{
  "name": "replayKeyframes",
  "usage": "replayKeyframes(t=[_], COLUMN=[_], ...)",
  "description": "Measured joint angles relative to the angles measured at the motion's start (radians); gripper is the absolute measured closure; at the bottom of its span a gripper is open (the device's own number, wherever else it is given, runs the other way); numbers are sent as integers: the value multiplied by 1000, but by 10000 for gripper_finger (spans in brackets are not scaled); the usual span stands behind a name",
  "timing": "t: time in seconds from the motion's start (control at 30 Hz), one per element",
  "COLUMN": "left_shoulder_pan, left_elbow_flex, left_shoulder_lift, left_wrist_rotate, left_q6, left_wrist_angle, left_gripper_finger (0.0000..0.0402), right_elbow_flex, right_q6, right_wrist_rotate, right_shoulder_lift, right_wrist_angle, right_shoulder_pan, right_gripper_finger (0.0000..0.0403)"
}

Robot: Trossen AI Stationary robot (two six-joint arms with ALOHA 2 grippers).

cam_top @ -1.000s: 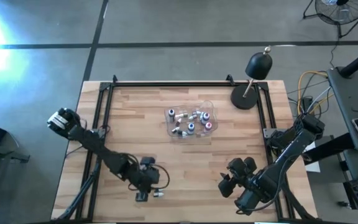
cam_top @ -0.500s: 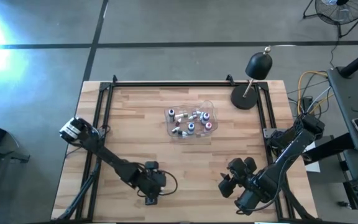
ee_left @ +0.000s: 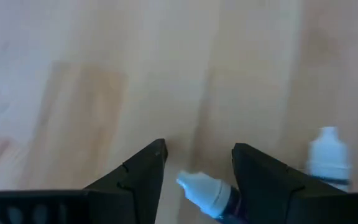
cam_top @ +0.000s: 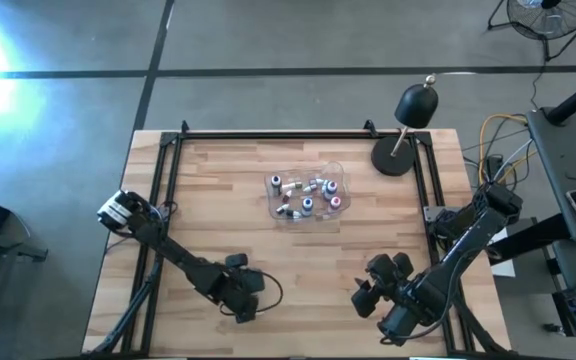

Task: Pick & Place food coloring
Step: Put the small violet food coloring bottle into the transparent bin

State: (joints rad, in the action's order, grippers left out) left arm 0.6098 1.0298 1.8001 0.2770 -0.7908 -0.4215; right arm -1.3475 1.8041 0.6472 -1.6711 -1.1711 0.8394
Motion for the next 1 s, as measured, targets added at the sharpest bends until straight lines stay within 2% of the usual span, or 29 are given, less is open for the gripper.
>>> replayKeyframes(t=[0.37,0.53,0.7,0.9,1.0], left_shoulder_pan=[-11,-35,-66,-42,-41], left_elbow_flex=[19,55,64,45,18], left_shoulder_lift=[-17,-41,-112,-181,-188], left_wrist_rotate=[-6,-6,-6,-33,-101], left_q6=[-249,-235,-71,355,403], left_wrist_angle=[-99,-147,-152,-213,-241], left_gripper_finger=[230,230,230,229,229], right_elbow_flex=[28,33,35,35,35], right_q6=[48,55,55,52,53], right_wrist_rotate=[0,0,1,1,2], right_shoulder_lift=[-1,-1,-1,-1,-1], right_wrist_angle=[2,1,1,1,2], right_shoulder_pan=[0,0,0,0,0], right_gripper_finger=[216,216,216,216,216])
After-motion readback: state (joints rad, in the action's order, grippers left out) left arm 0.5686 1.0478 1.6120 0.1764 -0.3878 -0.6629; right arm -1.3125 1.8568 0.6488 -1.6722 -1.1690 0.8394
